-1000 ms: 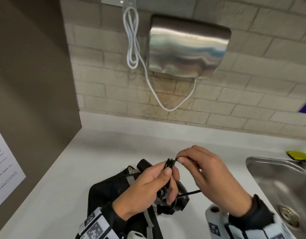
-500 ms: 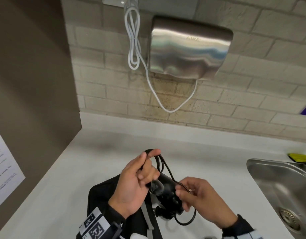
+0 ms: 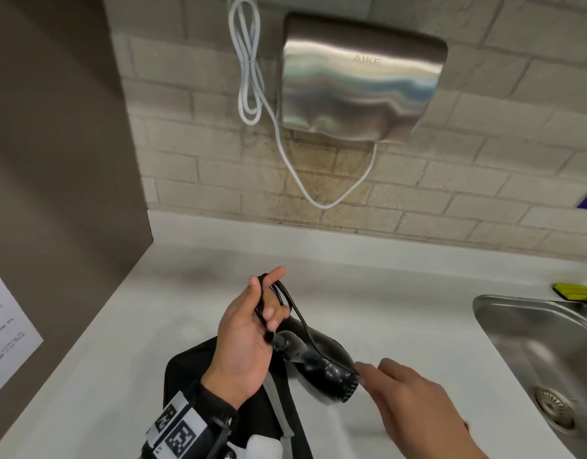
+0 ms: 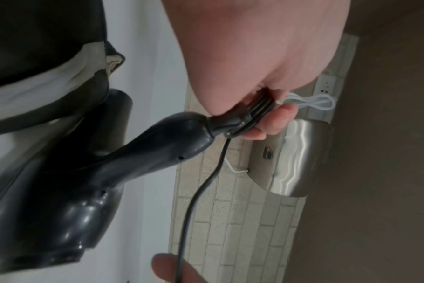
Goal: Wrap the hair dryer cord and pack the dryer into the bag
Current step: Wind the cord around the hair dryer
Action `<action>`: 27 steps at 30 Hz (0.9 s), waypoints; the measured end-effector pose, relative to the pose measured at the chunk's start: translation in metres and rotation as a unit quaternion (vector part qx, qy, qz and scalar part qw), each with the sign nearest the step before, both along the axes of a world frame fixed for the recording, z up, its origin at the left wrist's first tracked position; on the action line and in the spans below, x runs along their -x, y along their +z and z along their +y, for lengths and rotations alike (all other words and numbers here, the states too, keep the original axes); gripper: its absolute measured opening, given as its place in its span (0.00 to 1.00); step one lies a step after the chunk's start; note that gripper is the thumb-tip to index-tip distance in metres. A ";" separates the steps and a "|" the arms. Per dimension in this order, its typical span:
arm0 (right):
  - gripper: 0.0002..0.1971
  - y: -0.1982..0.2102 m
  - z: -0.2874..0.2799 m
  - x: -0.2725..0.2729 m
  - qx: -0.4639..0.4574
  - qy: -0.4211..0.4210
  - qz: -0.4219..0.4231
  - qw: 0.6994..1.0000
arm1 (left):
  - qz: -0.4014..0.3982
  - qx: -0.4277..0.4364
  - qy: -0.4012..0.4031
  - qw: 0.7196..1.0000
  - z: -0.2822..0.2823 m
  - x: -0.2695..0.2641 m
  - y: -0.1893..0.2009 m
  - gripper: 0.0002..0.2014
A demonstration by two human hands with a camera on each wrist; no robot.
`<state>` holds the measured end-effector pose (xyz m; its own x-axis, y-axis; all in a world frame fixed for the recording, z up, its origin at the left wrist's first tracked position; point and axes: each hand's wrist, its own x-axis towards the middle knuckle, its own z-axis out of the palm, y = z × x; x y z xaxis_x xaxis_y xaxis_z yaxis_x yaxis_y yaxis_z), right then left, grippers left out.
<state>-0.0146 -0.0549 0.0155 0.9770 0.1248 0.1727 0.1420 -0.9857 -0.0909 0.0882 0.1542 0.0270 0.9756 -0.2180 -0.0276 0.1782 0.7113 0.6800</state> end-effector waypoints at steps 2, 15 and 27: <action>0.26 0.003 0.006 -0.001 0.057 0.017 -0.035 0.998 | -0.025 -0.031 0.010 0.999 -0.002 0.003 0.002 0.22; 0.12 0.027 0.017 -0.002 0.026 0.104 -0.079 0.991 | -0.176 -0.217 -0.005 0.960 -0.007 0.015 0.005 0.17; 0.11 0.012 0.001 -0.010 -0.288 0.062 0.126 0.947 | -0.283 -0.203 -0.147 0.926 -0.002 0.020 0.006 0.12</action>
